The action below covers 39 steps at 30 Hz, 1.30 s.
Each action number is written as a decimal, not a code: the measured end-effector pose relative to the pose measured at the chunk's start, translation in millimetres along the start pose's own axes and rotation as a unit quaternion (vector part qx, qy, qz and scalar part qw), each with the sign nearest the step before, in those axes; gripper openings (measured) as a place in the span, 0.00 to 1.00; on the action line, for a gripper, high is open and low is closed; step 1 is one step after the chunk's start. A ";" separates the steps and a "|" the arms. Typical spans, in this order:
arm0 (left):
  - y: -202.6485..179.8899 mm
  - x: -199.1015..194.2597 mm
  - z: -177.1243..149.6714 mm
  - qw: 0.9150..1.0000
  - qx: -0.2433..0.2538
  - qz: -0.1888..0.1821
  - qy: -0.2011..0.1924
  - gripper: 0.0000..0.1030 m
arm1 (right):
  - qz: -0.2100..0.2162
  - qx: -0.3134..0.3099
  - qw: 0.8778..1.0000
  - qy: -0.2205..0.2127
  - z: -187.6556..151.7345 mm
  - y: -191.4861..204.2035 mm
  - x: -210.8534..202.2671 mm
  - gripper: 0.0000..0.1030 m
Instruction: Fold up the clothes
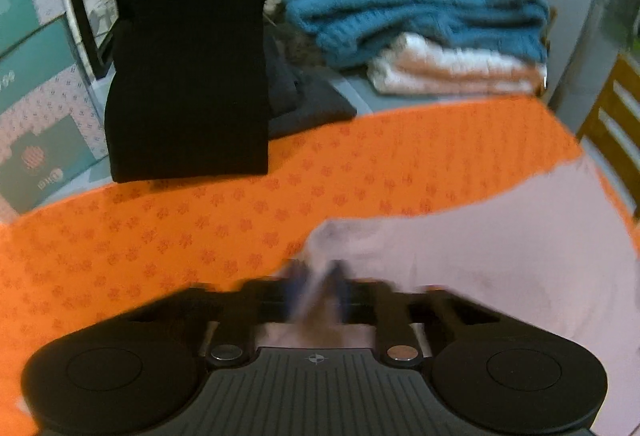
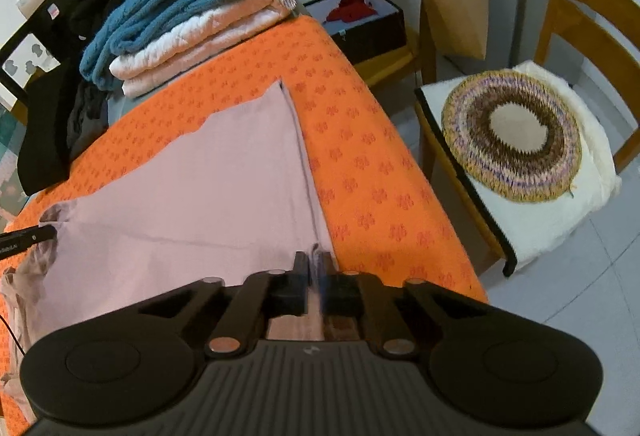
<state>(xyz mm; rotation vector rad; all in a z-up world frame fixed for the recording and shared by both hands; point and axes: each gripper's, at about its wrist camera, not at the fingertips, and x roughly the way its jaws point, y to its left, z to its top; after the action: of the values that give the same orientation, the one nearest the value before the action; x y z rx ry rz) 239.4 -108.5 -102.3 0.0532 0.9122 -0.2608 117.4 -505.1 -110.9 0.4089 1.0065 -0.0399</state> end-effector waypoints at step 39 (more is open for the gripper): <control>143.3 -91.2 -39.1 0.947 -0.317 0.022 -0.053 0.26 | -0.017 -0.176 0.983 -0.039 76.8 51.9 10.9 0.32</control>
<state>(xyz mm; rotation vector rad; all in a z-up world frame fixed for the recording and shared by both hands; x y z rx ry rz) 191.2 54.4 -63.7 -0.5316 0.8517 0.0797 197.1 -482.5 -67.8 0.0653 0.9201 0.0907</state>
